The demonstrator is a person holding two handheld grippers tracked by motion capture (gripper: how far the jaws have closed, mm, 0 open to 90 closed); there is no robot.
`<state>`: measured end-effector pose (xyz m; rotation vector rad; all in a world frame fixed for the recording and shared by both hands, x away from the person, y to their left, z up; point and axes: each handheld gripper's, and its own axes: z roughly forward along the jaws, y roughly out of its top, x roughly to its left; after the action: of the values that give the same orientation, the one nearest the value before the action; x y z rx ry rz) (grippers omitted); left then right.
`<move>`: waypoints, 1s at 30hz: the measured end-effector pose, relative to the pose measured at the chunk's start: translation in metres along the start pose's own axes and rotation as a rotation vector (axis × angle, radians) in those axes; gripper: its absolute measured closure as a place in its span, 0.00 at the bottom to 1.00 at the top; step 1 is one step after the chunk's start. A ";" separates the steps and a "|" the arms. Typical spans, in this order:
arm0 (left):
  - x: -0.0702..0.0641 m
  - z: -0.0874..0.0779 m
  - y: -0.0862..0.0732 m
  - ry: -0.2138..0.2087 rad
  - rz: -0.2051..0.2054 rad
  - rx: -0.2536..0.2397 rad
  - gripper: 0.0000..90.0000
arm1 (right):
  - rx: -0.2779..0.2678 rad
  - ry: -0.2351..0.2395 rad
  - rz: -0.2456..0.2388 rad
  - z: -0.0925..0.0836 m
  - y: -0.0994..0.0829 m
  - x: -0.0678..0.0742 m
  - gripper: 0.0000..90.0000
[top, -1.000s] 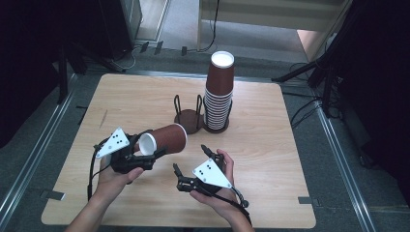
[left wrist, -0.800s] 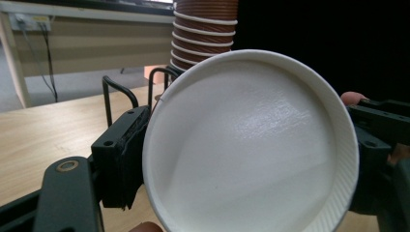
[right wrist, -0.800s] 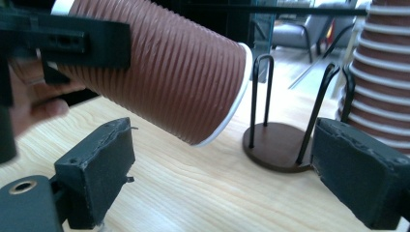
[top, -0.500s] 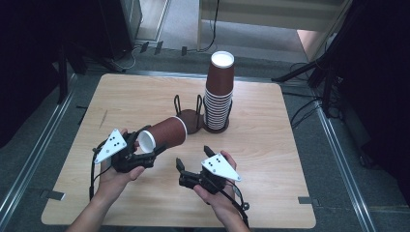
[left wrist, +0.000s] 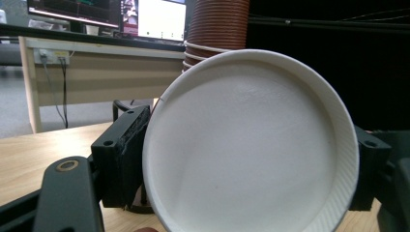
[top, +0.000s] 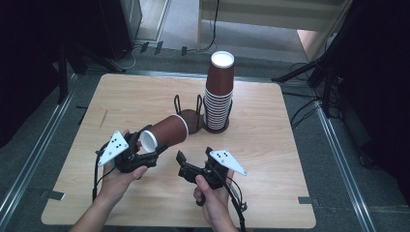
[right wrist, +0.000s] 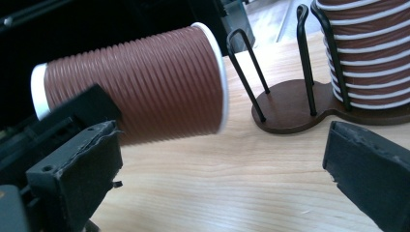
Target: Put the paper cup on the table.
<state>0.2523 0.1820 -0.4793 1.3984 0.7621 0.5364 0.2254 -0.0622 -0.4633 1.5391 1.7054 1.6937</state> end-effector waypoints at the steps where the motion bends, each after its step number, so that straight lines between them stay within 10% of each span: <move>1: 0.000 0.000 0.000 -0.003 0.000 -0.003 0.24 | -0.006 0.001 0.025 0.000 0.001 0.002 0.00; 6: 0.000 0.000 -0.002 -0.005 -0.005 -0.011 0.24 | -0.013 0.010 0.134 0.002 0.004 0.006 0.00; 8: 0.000 0.001 -0.002 -0.005 0.004 -0.013 0.24 | -0.027 0.028 0.269 0.001 0.008 0.004 0.00; 12: -0.002 0.001 -0.003 -0.012 -0.005 -0.032 0.24 | -0.062 0.042 0.336 -0.004 0.013 0.004 0.00; 16: -0.005 0.002 -0.004 -0.019 -0.001 -0.053 0.24 | -0.017 0.070 0.507 -0.005 0.017 0.002 0.00; 30: -0.016 0.008 -0.014 -0.035 0.046 -0.074 0.24 | 0.020 0.054 0.779 0.010 0.015 0.002 0.00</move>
<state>0.2466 0.1628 -0.4910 1.3559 0.6766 0.5688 0.2398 -0.0590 -0.4529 2.3827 1.1975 2.0515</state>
